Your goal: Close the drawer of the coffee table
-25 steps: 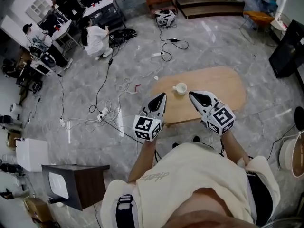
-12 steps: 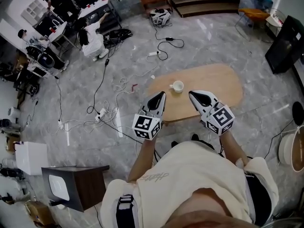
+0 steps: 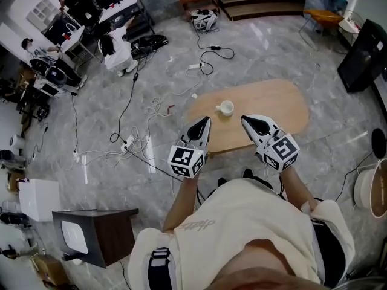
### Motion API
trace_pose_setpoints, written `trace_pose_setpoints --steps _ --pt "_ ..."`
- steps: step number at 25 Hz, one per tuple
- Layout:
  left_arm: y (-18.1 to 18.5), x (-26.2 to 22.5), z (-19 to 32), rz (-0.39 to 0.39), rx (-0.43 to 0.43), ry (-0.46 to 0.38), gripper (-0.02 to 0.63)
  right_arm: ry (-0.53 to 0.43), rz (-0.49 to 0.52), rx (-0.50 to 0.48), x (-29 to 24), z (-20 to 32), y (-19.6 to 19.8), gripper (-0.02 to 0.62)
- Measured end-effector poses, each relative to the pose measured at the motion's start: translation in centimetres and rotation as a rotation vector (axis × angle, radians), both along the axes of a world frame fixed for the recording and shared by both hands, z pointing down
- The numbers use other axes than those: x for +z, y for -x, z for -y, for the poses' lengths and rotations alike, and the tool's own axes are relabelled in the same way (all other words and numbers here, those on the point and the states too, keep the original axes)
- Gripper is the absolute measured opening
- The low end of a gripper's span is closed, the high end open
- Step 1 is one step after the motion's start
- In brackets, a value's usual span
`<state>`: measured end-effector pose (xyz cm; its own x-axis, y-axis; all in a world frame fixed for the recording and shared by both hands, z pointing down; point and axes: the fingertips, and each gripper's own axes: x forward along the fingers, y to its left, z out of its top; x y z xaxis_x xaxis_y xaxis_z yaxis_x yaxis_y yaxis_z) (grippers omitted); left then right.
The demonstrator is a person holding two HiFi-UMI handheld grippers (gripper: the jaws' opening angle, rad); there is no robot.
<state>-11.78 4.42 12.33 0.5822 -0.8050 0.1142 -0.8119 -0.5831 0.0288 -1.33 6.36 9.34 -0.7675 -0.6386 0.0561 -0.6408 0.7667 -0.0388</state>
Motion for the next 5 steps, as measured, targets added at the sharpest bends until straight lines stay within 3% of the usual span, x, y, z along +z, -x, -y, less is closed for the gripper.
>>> trace_pose_setpoints --steps 5 --pt "0.37 0.25 0.26 -0.009 -0.008 0.004 0.005 -0.003 -0.008 -0.004 0.10 0.28 0.33 -0.006"
